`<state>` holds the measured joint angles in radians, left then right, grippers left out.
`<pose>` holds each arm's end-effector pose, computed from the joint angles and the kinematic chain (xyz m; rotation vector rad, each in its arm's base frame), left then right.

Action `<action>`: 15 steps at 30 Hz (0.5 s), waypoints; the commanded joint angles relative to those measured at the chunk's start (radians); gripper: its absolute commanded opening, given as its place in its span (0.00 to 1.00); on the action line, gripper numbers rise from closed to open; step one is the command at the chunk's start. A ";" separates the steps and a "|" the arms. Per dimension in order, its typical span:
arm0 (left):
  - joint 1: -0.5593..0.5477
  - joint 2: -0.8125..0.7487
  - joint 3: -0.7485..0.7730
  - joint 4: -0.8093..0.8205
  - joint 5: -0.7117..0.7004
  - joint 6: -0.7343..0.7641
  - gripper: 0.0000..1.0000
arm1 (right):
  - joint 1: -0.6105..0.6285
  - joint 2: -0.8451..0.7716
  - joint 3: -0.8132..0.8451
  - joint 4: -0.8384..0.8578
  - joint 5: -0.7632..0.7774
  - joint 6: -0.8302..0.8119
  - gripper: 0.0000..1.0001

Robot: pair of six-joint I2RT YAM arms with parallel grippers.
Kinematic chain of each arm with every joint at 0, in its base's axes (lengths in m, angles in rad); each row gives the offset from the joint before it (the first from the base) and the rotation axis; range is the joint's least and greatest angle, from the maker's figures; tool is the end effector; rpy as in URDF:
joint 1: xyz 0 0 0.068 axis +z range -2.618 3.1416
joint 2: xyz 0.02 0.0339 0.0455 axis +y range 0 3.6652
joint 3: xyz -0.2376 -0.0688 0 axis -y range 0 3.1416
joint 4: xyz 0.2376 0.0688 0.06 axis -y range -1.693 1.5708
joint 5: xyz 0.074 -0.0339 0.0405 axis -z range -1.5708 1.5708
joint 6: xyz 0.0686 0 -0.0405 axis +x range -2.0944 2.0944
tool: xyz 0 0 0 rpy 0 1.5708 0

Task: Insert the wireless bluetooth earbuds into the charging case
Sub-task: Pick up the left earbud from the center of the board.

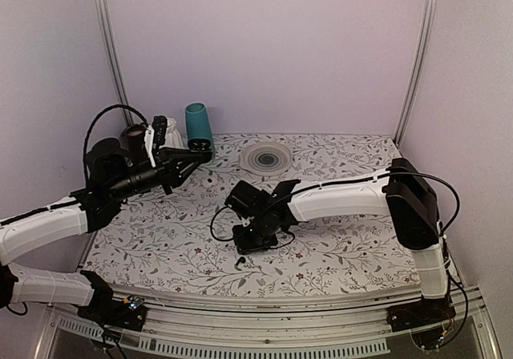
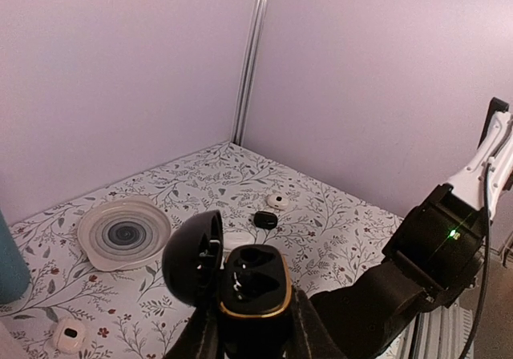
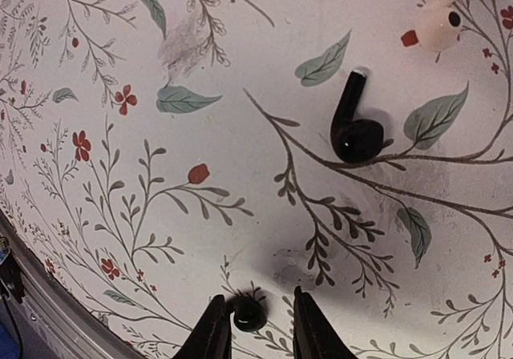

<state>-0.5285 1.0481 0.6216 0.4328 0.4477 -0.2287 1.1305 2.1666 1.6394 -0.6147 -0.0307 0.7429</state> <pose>0.2254 -0.1660 0.2766 0.6026 1.5305 -0.9355 0.1891 0.4063 0.1128 -0.5611 2.8093 0.5287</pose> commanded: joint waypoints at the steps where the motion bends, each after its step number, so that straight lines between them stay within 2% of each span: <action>1: 0.012 -0.025 -0.015 0.021 0.010 0.005 0.00 | 0.016 0.053 0.043 -0.072 0.026 0.028 0.28; 10: 0.014 -0.052 -0.030 0.021 0.036 -0.003 0.00 | 0.060 0.145 0.179 -0.190 0.113 0.035 0.38; 15: 0.015 -0.077 -0.037 0.016 0.033 -0.001 0.00 | 0.069 0.161 0.187 -0.225 0.141 0.034 0.40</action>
<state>-0.5251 1.0000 0.5964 0.4335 0.4671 -0.2298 1.1881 2.2925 1.8160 -0.7670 0.0608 0.7700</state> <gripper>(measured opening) 0.228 0.391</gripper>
